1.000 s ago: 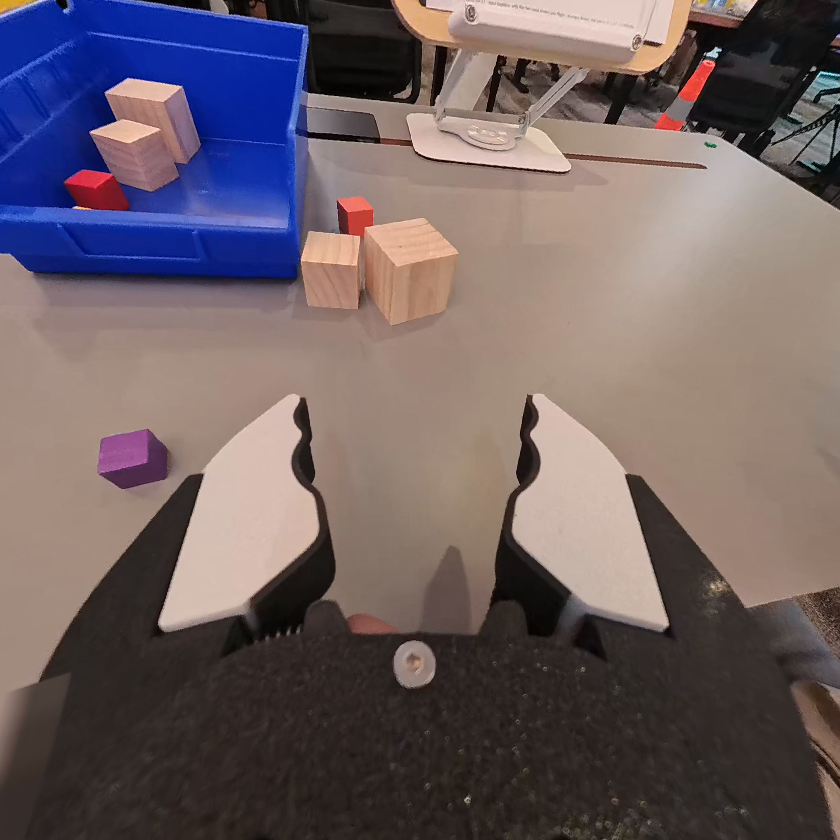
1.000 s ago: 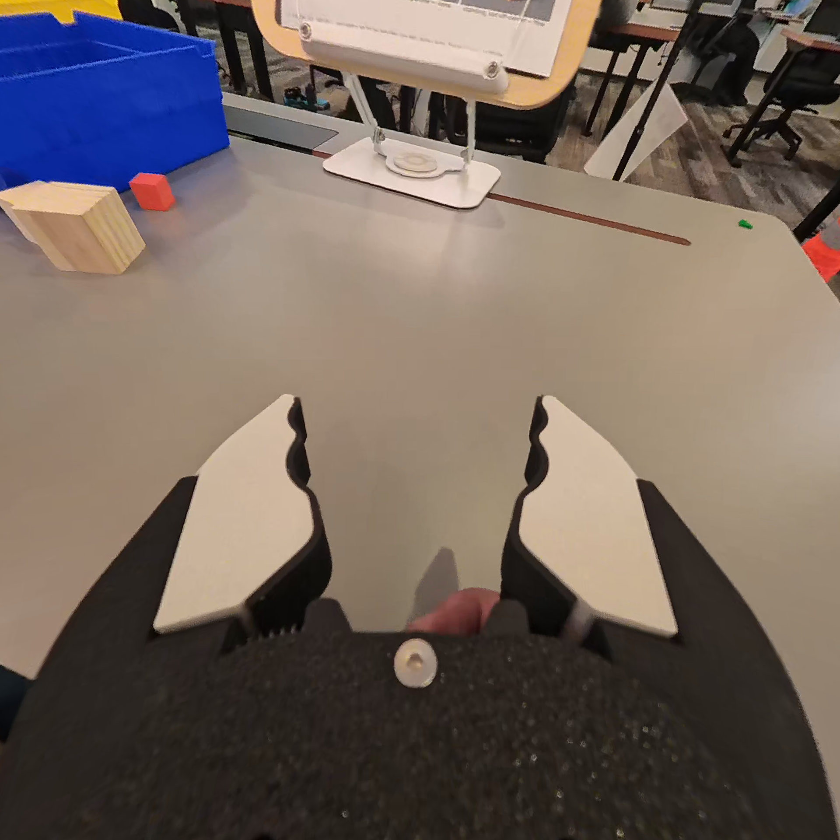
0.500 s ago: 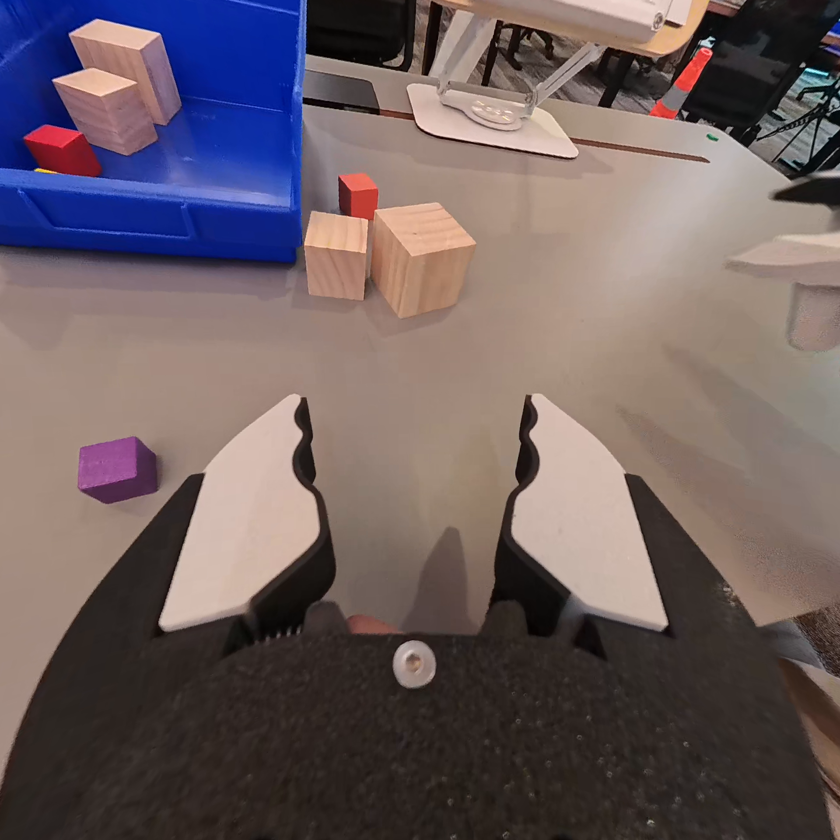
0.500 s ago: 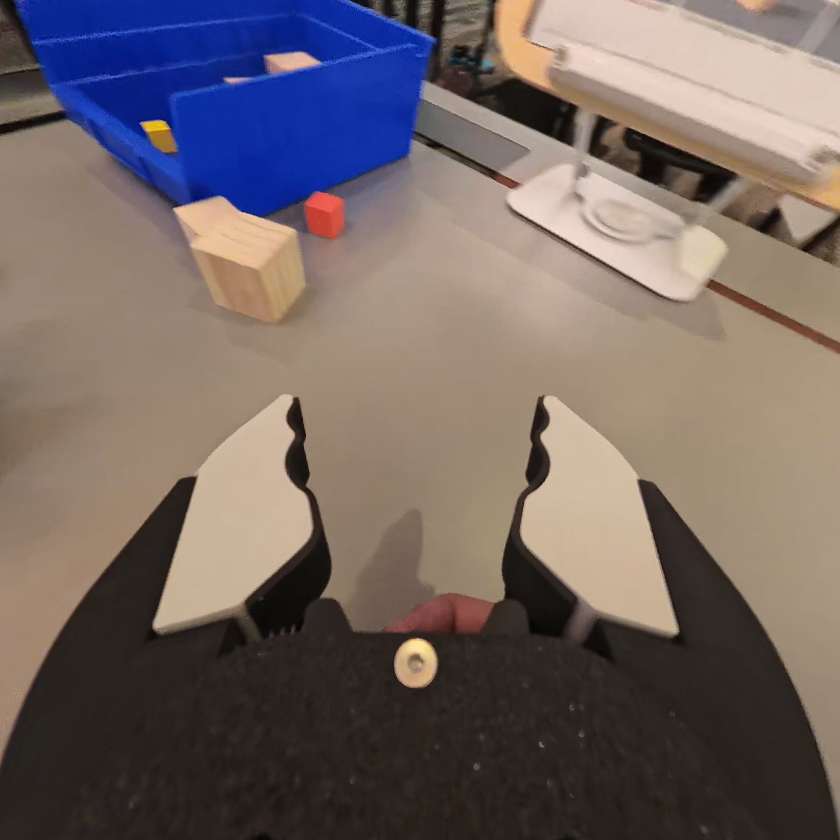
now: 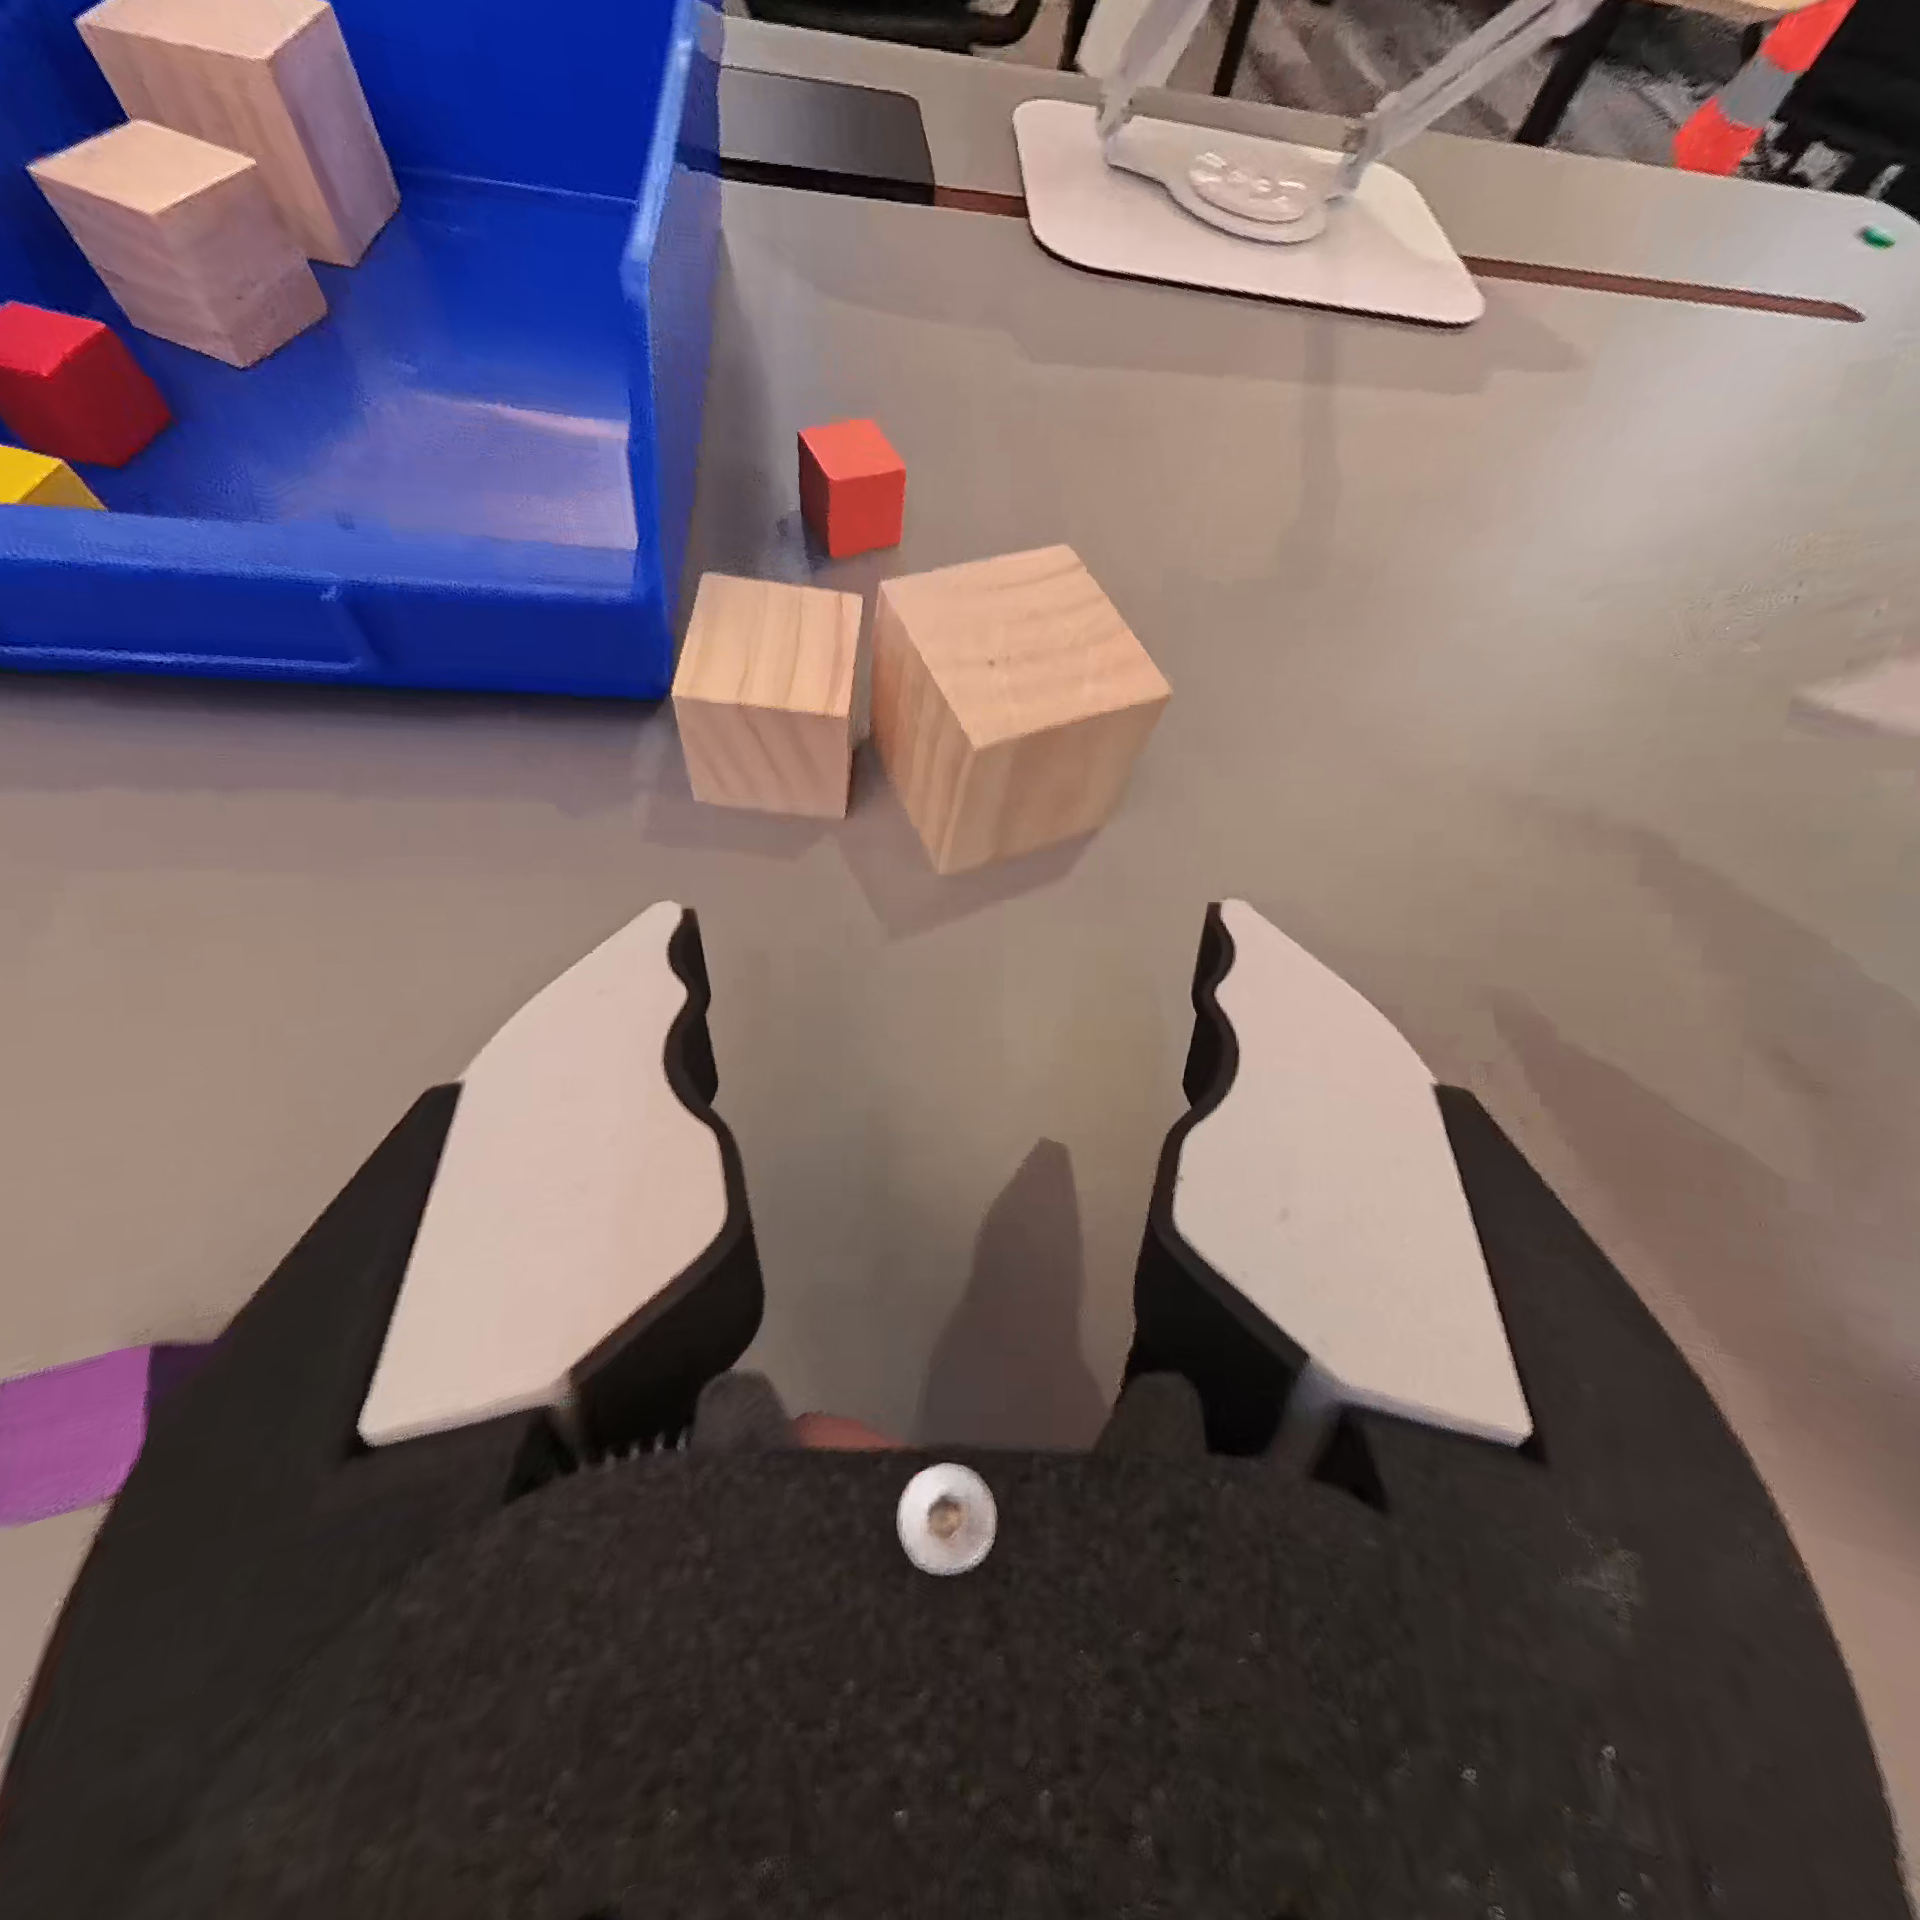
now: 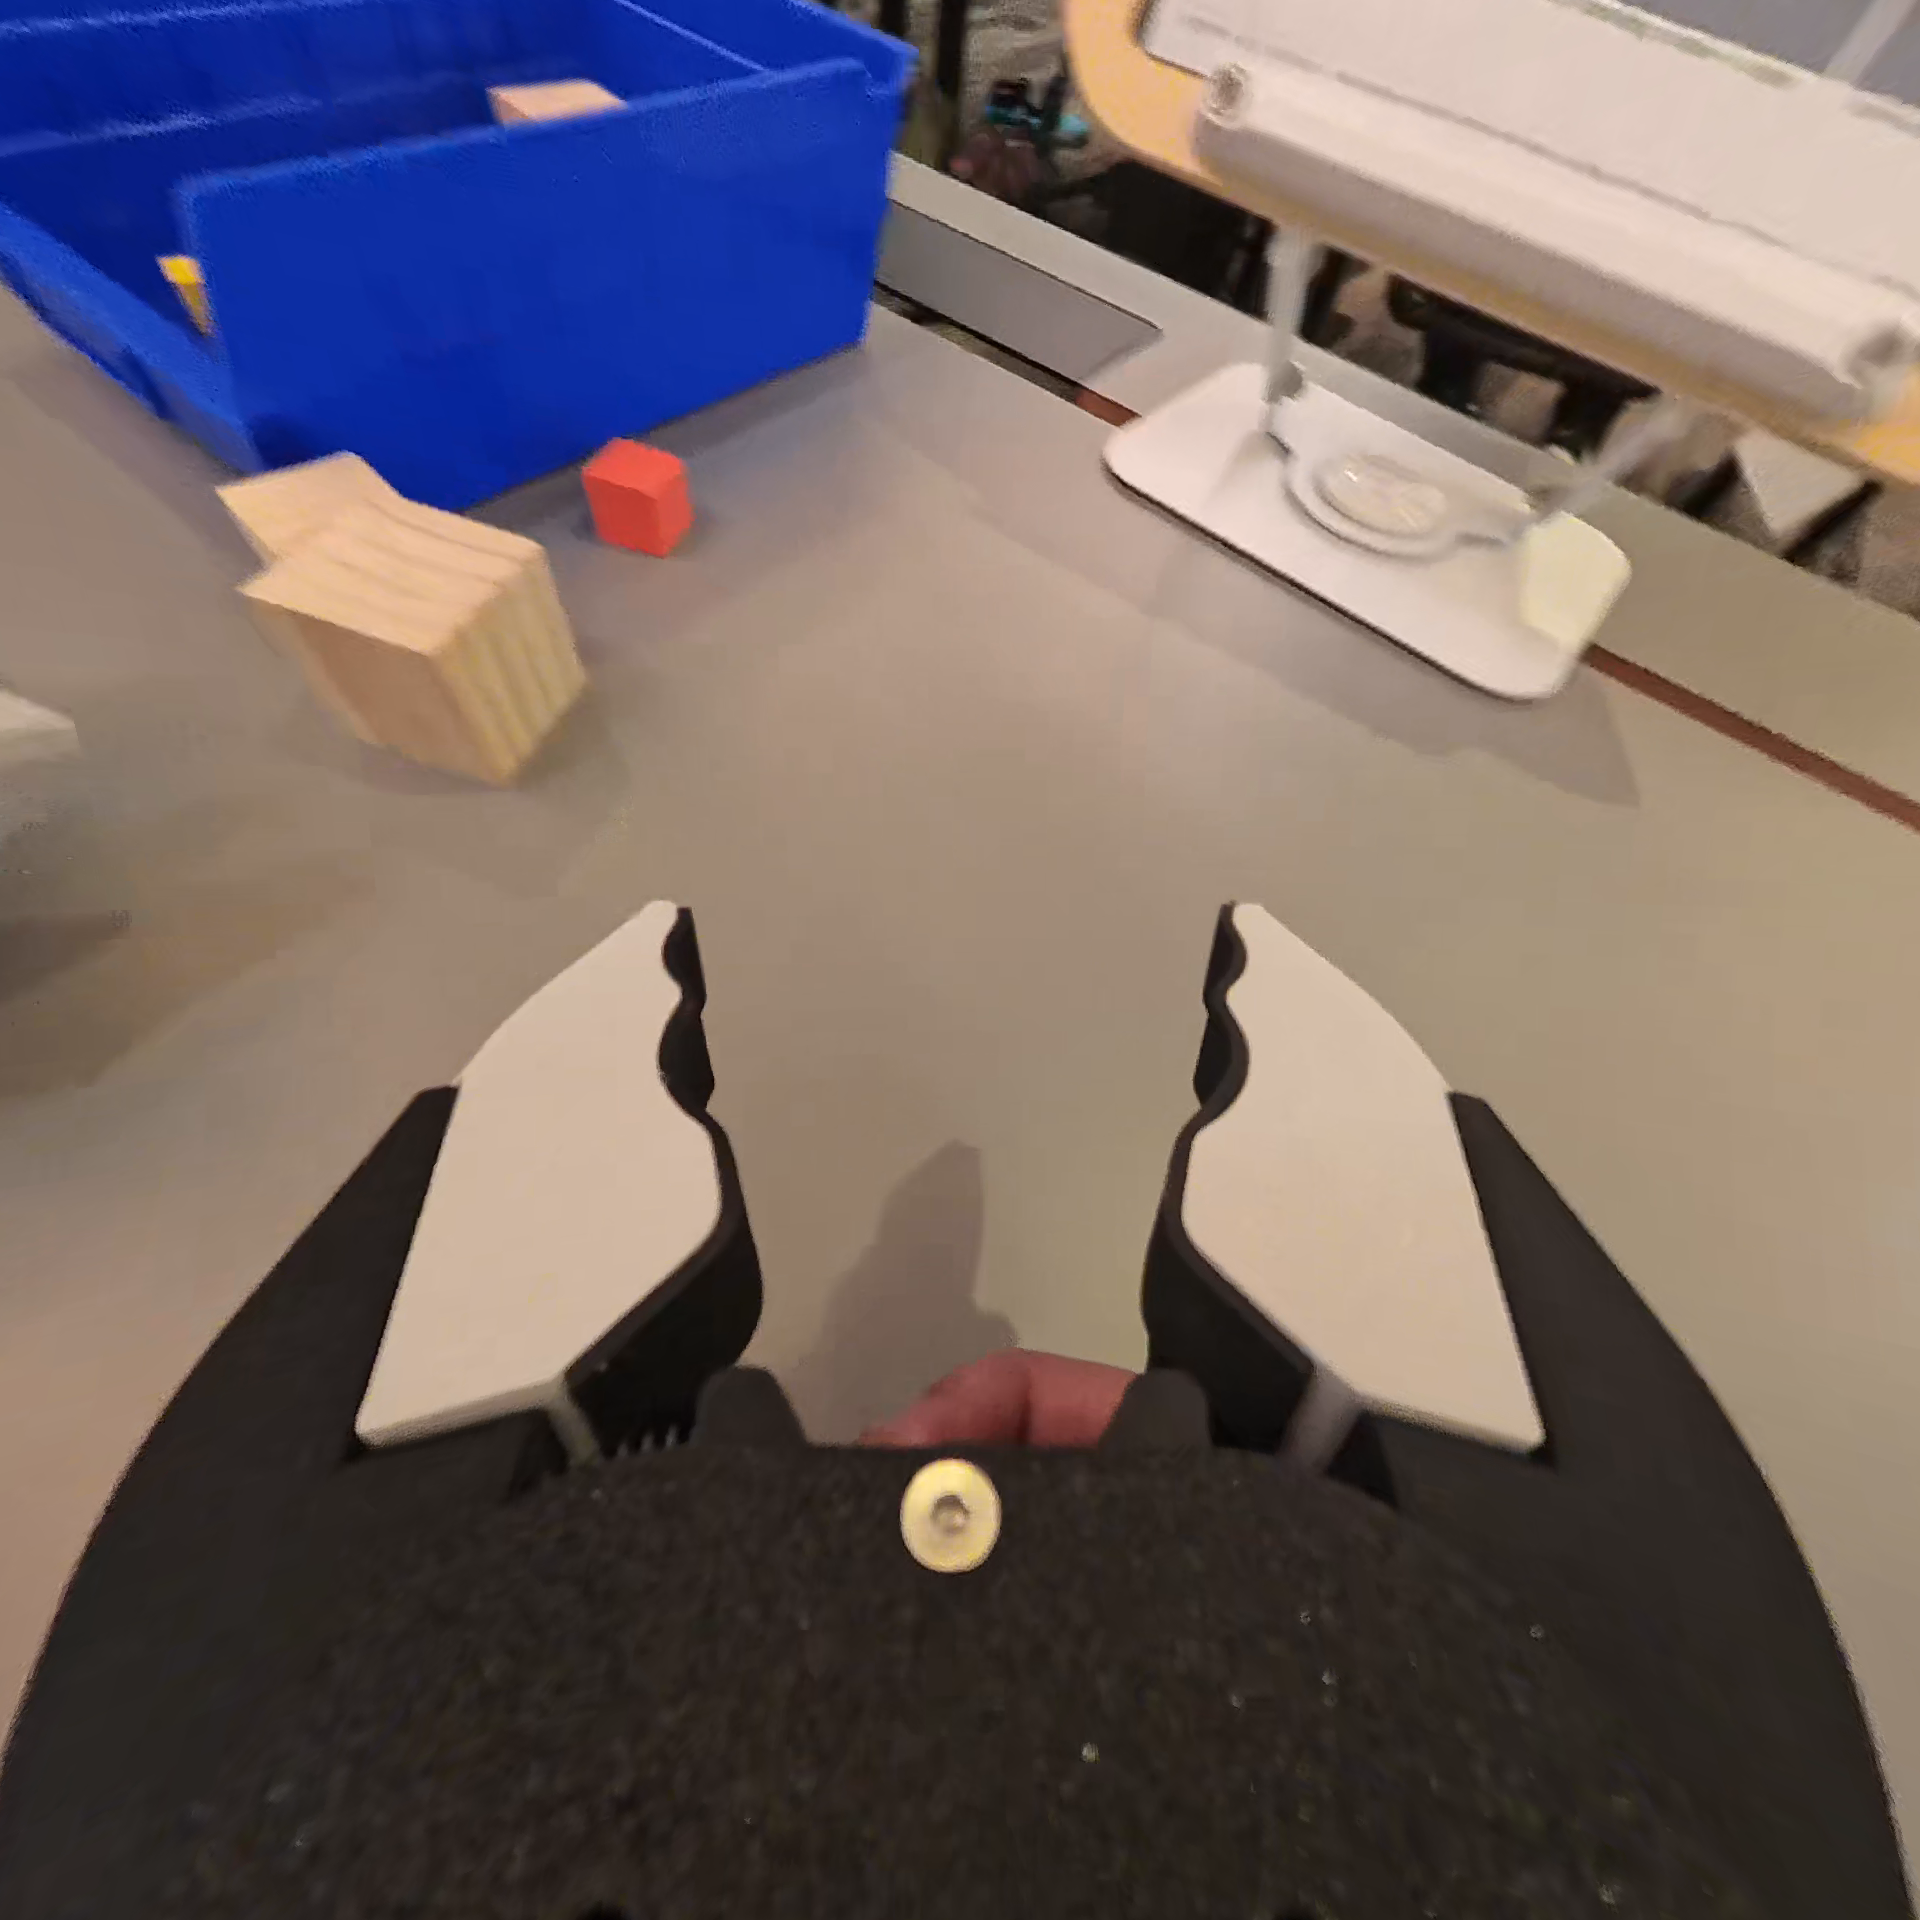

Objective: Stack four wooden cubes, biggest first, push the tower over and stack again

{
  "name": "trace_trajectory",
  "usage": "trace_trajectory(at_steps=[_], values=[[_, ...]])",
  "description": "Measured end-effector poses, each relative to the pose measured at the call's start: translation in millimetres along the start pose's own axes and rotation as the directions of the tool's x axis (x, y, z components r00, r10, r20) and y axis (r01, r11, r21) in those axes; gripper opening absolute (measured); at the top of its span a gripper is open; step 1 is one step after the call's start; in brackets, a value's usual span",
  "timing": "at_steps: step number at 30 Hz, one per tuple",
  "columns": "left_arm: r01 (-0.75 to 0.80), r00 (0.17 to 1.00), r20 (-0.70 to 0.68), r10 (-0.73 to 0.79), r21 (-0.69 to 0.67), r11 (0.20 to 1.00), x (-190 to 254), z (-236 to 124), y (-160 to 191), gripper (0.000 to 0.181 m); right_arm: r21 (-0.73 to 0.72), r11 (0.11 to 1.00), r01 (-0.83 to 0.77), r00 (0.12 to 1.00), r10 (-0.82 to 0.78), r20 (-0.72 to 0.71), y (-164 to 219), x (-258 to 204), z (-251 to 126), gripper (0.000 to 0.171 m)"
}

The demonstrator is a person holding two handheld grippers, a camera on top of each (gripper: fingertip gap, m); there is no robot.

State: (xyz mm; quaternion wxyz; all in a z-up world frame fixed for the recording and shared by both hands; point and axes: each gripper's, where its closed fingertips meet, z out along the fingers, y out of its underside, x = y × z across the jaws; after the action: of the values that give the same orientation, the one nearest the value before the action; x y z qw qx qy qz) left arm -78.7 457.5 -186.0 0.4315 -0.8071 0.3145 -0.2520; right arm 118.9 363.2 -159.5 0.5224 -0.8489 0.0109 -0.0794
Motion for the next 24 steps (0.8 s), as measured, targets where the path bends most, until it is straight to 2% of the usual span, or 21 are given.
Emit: trace_trajectory(at_steps=[5,10,14,21,24], values=[[0.091,0.996,0.008,-0.091,-0.012,0.996,17,26,-5,0.089,0.015,0.994,-0.11,0.991,0.111,-0.078,42,31,-51,0.092],[0.109,0.99,0.088,-0.107,-0.01,0.994,23,37,-2,0.089,0.023,0.992,-0.121,0.988,0.123,-0.096,62,44,-89,0.091],[0.119,0.983,0.138,-0.122,0.026,0.992,24,37,-6,0.088,0.018,0.995,-0.093,0.992,0.094,-0.086,68,50,-101,0.091],[0.083,0.967,0.245,-0.067,-0.054,0.995,18,69,-16,0.089,0.038,0.995,-0.09,0.994,0.092,-0.055,68,54,-105,0.091],[0.086,0.961,0.272,-0.057,-0.096,0.992,15,83,-11,0.08,0.05,0.994,-0.1,0.993,0.103,-0.055,68,54,-108,0.091]])
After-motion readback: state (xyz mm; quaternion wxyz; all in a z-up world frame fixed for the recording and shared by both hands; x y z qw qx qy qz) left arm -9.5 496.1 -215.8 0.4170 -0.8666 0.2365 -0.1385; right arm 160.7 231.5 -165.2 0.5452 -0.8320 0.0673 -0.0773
